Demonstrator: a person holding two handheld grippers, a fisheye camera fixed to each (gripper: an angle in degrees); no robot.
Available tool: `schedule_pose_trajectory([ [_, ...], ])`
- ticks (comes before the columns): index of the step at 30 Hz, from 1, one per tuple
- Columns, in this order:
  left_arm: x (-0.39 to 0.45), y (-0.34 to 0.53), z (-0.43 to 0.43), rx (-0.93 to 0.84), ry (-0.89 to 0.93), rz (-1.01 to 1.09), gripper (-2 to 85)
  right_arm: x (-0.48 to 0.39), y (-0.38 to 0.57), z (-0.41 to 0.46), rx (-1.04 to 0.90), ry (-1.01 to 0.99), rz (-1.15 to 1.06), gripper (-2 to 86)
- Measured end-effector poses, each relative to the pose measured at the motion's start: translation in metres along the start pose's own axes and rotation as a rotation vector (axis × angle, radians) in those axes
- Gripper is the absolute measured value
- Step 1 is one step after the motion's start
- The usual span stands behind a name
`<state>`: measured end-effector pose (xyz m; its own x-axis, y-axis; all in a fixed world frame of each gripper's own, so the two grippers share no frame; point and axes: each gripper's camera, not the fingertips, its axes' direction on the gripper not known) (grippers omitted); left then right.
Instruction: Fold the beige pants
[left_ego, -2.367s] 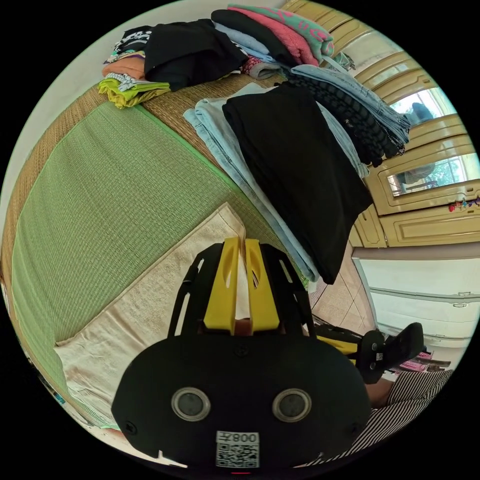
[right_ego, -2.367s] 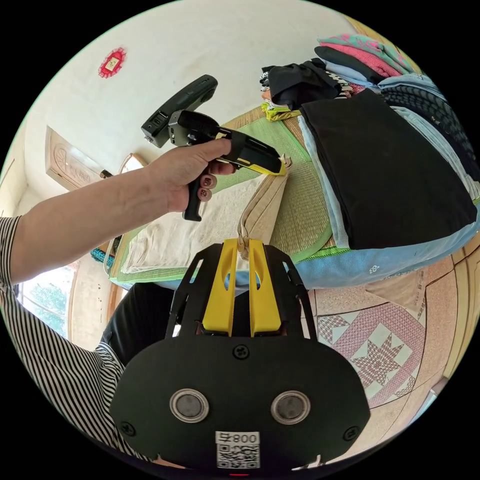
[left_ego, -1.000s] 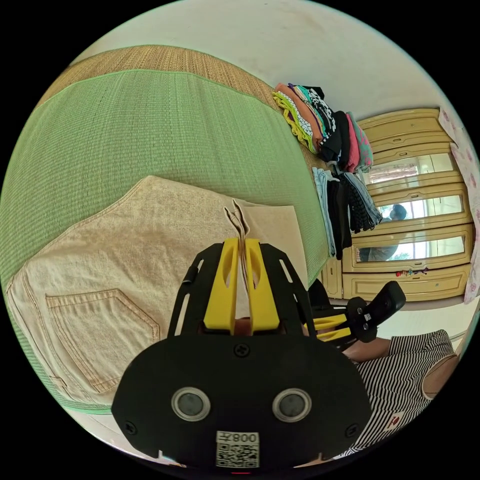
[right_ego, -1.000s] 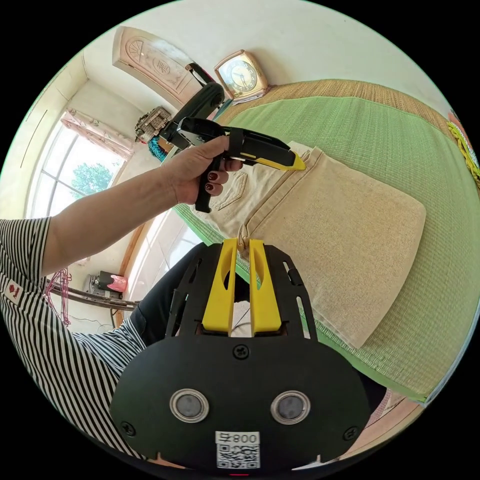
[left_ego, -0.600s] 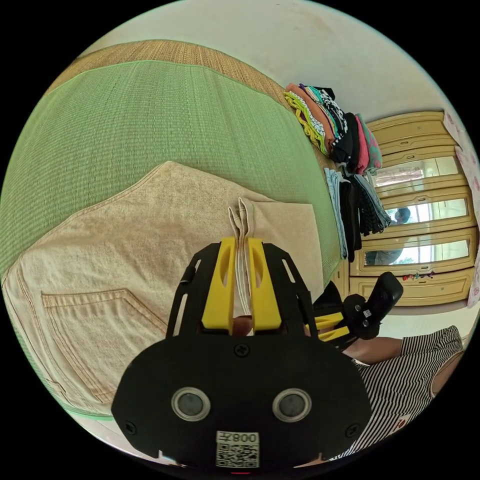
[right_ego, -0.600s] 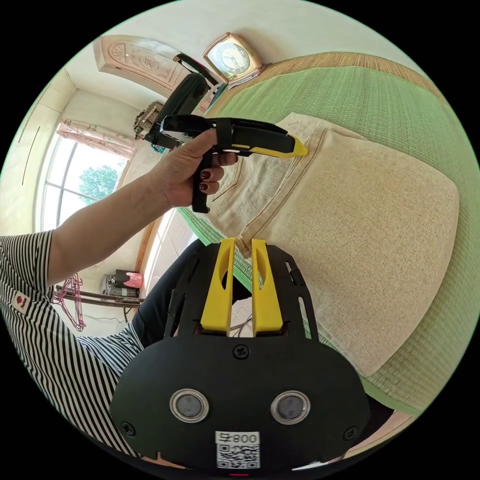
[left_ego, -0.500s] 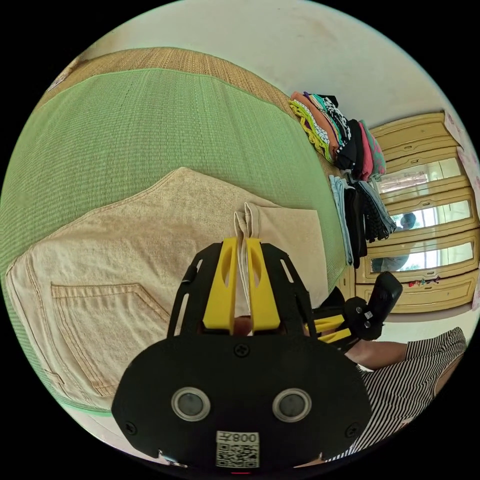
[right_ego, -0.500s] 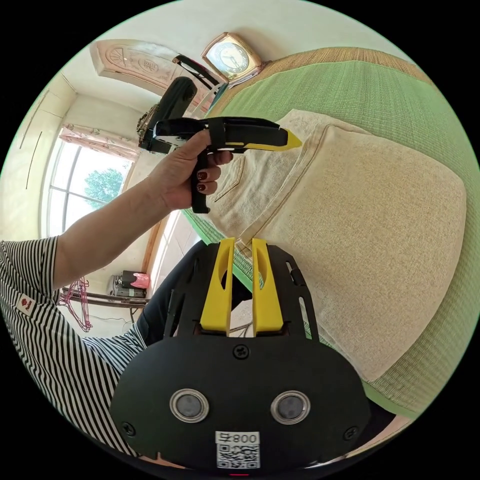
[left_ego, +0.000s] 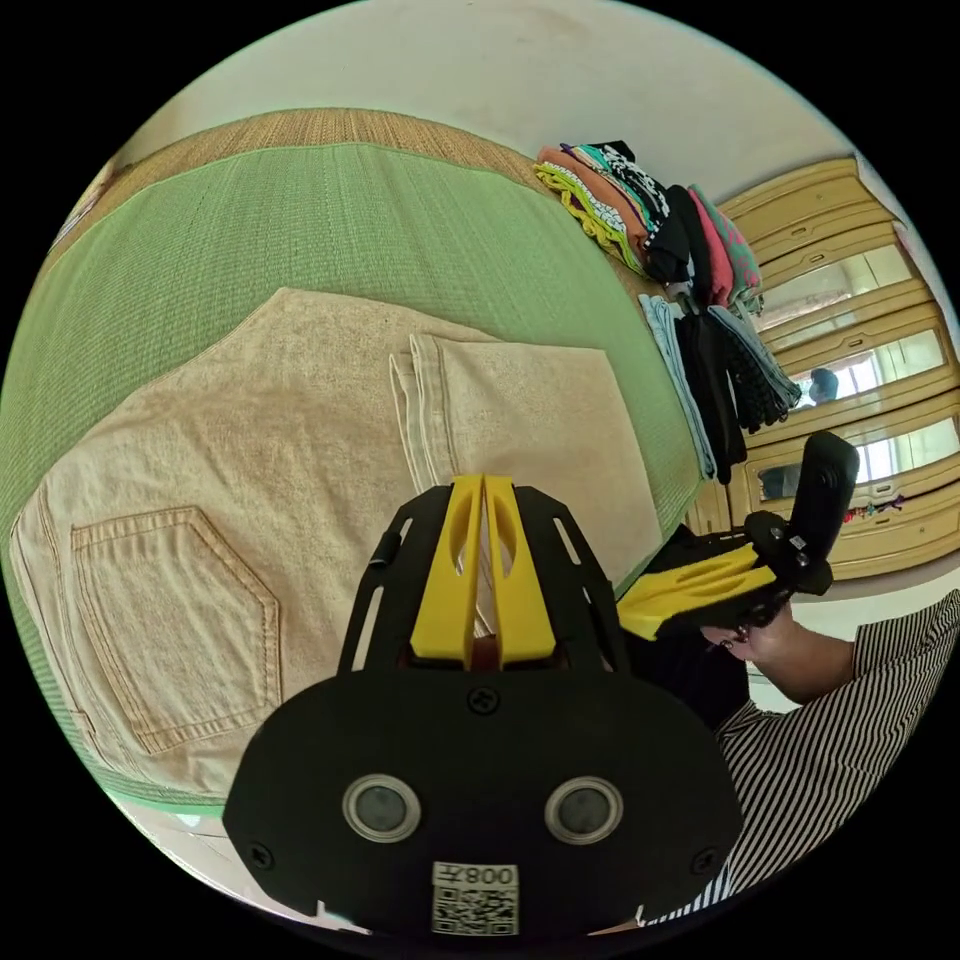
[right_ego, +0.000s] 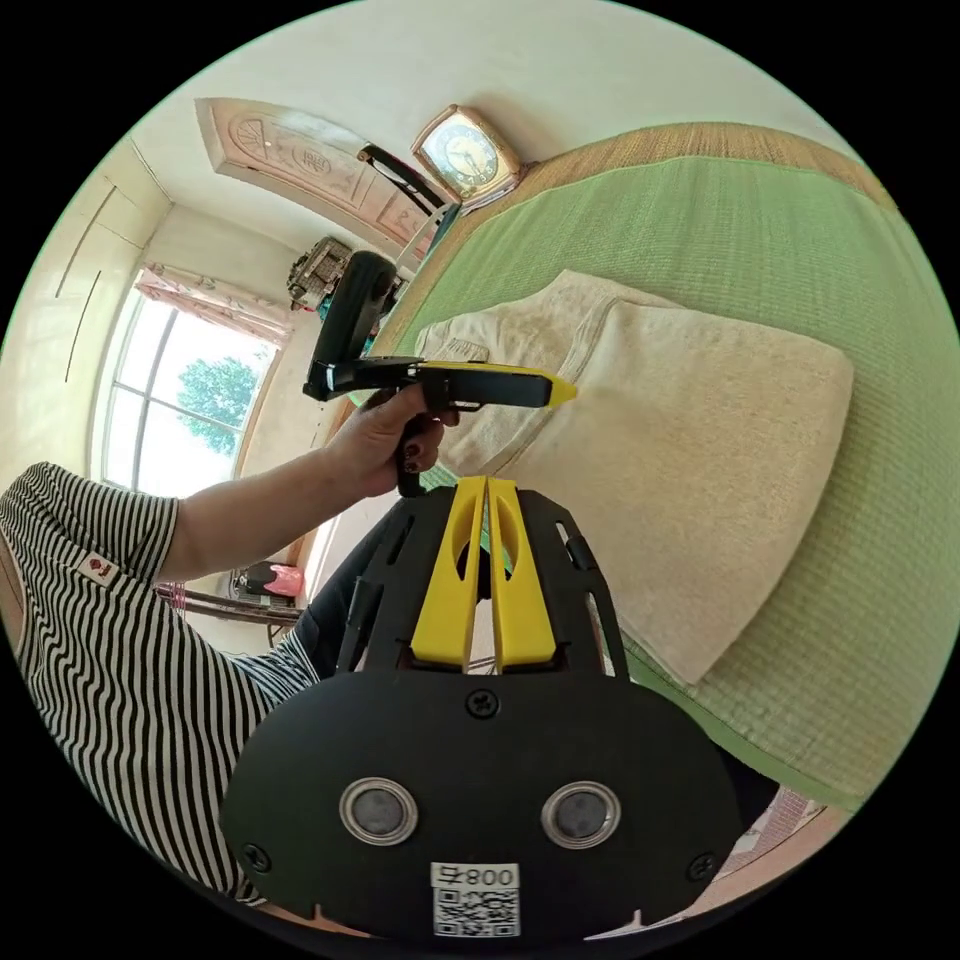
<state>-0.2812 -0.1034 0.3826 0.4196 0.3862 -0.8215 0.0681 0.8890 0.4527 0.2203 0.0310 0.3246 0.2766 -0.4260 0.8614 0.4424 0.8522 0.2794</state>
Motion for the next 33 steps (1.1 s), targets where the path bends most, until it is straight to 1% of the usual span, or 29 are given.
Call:
schedule_pose_trajectory([
  [3,0.022,0.020,-0.005,0.013,0.060,0.052,0.1,0.019,0.004,-0.025,0.052,0.093,0.085,0.3],
  [5,0.033,0.032,0.005,-0.028,0.021,0.072,0.1,0.040,0.004,-0.018,-0.004,0.150,0.160,0.2],
  [6,0.036,0.038,0.017,-0.083,-0.019,0.075,0.2,0.044,0.004,-0.014,-0.022,0.146,0.170,0.2],
  [8,0.040,0.047,0.021,-0.057,-0.025,0.077,0.2,0.047,0.002,-0.016,-0.009,0.080,0.202,0.2],
  [9,0.042,0.048,0.021,-0.074,-0.005,0.045,0.2,0.045,0.000,-0.018,-0.015,0.076,0.201,0.2],
  [11,0.052,0.053,0.016,-0.045,-0.006,0.049,0.2,0.032,-0.012,-0.035,0.029,0.060,0.166,0.2],
  [12,0.061,0.057,0.012,-0.020,-0.001,0.075,0.2,0.029,-0.017,-0.039,0.039,0.057,0.156,0.2],
  [15,0.082,0.066,0.016,-0.022,-0.027,0.128,0.1,0.028,-0.049,-0.059,0.086,0.092,0.134,0.1],
  [17,0.092,0.071,0.026,-0.055,-0.076,0.153,0.1,0.041,-0.077,-0.068,0.114,0.135,0.165,0.1],
  [19,0.101,0.079,0.040,-0.093,-0.137,0.168,0.1,0.054,-0.093,-0.072,0.130,0.134,0.207,0.1],
  [21,0.108,0.086,0.045,-0.077,-0.142,0.176,0.1,0.069,-0.104,-0.069,0.107,0.126,0.267,0.1],
  [22,0.111,0.089,0.048,-0.073,-0.137,0.172,0.1,0.076,-0.109,-0.063,0.063,0.111,0.291,0.1],
  [24,0.114,0.095,0.052,-0.062,-0.119,0.159,0.1,0.078,-0.109,-0.067,0.081,0.066,0.296,0.1],
  [27,0.123,0.102,0.057,-0.055,-0.105,0.140,0.1,0.070,-0.108,-0.079,0.098,0.044,0.303,0.1],
  [30,0.142,0.113,0.054,-0.003,-0.097,0.162,0.2,0.045,-0.101,-0.098,0.136,0.019,0.257,0.1],
  [33,0.155,0.125,0.065,-0.012,-0.095,0.168,0.2,0.014,-0.082,-0.107,0.122,-0.003,0.200,0.1],
])
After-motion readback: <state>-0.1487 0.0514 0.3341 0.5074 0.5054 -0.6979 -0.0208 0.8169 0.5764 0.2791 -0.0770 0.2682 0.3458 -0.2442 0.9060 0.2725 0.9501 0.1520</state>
